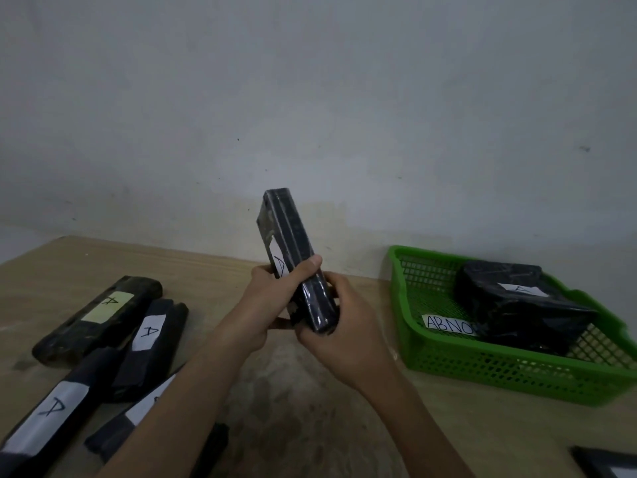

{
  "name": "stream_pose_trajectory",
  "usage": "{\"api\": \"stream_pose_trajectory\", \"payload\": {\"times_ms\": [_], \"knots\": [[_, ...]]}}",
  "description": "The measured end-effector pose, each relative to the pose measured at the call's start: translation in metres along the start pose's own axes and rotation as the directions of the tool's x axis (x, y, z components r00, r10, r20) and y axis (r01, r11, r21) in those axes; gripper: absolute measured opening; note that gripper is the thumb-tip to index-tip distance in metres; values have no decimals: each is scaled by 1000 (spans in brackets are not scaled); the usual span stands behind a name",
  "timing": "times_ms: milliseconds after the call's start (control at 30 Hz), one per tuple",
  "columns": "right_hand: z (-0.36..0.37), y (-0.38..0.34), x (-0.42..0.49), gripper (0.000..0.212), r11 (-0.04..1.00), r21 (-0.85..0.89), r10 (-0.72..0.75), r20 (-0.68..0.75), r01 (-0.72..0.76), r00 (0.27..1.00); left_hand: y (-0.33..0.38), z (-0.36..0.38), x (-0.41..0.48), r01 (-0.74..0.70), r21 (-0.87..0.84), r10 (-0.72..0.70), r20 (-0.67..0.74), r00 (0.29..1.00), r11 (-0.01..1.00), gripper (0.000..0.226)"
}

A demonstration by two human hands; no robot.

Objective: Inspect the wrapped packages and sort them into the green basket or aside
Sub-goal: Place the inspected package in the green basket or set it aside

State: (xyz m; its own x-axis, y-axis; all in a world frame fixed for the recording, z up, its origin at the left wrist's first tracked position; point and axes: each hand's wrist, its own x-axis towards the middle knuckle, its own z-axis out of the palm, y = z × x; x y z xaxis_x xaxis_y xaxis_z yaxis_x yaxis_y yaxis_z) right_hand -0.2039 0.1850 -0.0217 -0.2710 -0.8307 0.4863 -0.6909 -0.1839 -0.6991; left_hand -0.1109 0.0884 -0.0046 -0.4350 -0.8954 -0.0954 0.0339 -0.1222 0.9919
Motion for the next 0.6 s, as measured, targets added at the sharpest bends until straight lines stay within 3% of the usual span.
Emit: {"api": "stream_pose_trajectory", "payload": {"times_ms": [67, 233, 367, 433, 533, 600], "knots": [[-10, -3, 1, 38, 1000, -18, 19, -80, -21, 997, 5, -1, -4, -33, 0, 33, 22, 999, 999, 108], [-53, -3, 8, 39, 993, 79, 93, -17, -92, 995, 13, -18, -2, -226, -112, 221, -54, 974, 968, 115], [-92, 2, 9, 44, 979, 131, 135, 163, -157, 977, 18, -37, -1, -320, -108, 322, 2, 947, 941, 80], [-105, 6, 9, 43, 951, 235, 171, 143, -201, 975, 17, -41, -1, -323, -40, 325, 87, 942, 946, 64], [-113, 13, 12, 40, 824, 490, 295, 56, -284, 954, 17, -41, -4, -307, 84, 279, 249, 928, 948, 60], [-112, 14, 13, 34, 780, 542, 357, 25, -313, 934, 16, -34, -7, -308, 148, 259, 279, 925, 940, 60]]}}
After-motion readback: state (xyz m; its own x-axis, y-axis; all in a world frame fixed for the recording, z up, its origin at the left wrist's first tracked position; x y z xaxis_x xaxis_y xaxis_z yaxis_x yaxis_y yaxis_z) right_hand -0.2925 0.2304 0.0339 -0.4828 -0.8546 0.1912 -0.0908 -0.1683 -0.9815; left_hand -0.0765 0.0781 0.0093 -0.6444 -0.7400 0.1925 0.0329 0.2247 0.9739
